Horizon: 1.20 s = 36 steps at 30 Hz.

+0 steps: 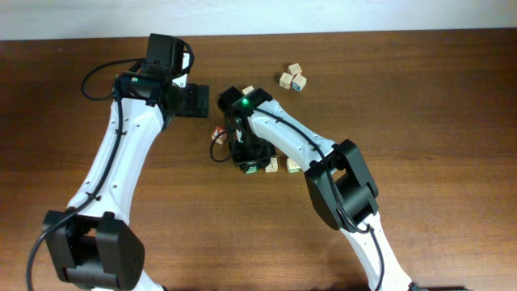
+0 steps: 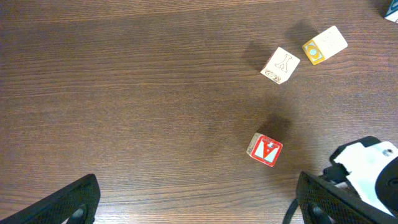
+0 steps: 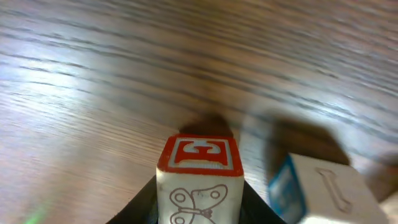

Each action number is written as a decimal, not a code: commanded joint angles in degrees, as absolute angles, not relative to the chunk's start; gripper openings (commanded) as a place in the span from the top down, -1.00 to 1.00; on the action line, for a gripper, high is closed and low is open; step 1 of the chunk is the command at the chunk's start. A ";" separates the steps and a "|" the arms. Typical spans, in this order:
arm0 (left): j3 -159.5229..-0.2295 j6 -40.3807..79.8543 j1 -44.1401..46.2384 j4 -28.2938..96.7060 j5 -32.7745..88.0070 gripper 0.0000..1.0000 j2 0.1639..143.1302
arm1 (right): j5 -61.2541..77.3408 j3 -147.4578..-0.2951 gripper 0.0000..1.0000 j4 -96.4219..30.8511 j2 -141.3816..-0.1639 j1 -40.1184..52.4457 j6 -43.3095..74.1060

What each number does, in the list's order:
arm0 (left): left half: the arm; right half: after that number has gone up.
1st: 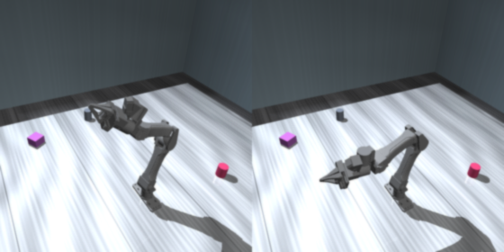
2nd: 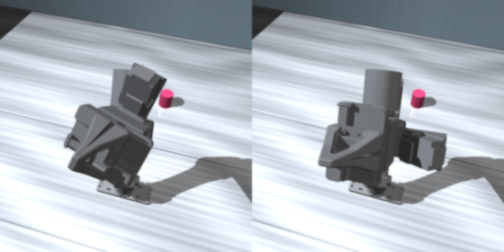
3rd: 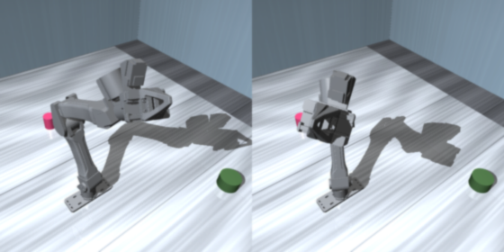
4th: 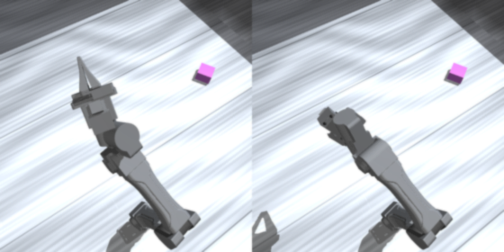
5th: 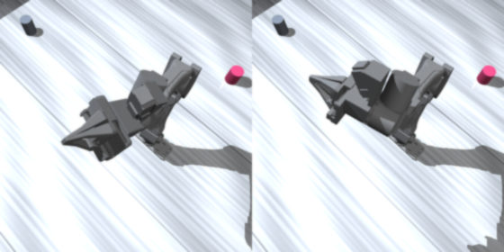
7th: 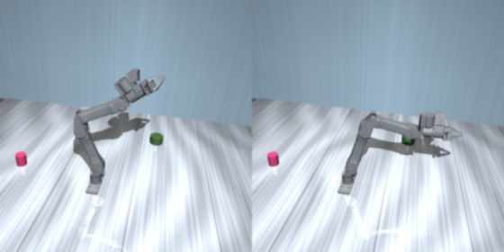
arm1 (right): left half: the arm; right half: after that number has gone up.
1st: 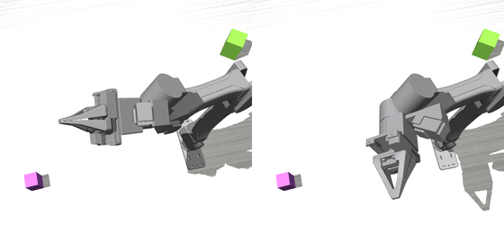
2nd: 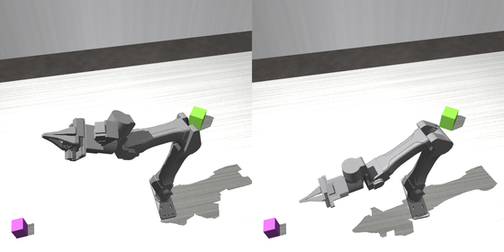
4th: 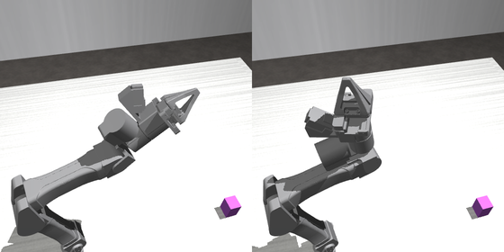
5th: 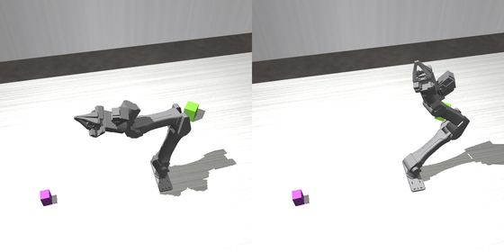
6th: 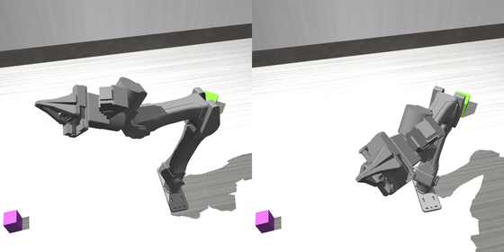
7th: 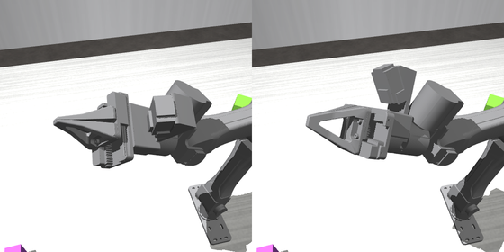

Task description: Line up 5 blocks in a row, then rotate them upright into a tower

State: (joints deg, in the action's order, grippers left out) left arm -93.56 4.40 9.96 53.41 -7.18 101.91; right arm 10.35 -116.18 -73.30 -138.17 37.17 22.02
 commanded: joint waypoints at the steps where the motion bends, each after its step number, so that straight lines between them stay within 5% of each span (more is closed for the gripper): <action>1: -94.61 5.37 9.72 53.49 -7.97 -0.98 102.24 | 7.01 -116.64 0.38 -74.19 -136.42 36.38 22.09; 23: -94.61 5.37 9.72 53.47 -7.97 -0.98 102.24 | 9.54 -118.89 0.27 -77.84 -136.42 33.30 21.39; 29: -94.61 5.37 9.72 53.47 -7.97 -0.98 102.24 | 9.74 -124.42 0.10 -77.17 -136.42 33.23 21.43; 36: -94.61 5.34 9.72 53.47 -7.97 -0.98 102.24 | 12.88 -124.51 -0.01 -63.90 -136.44 33.54 28.75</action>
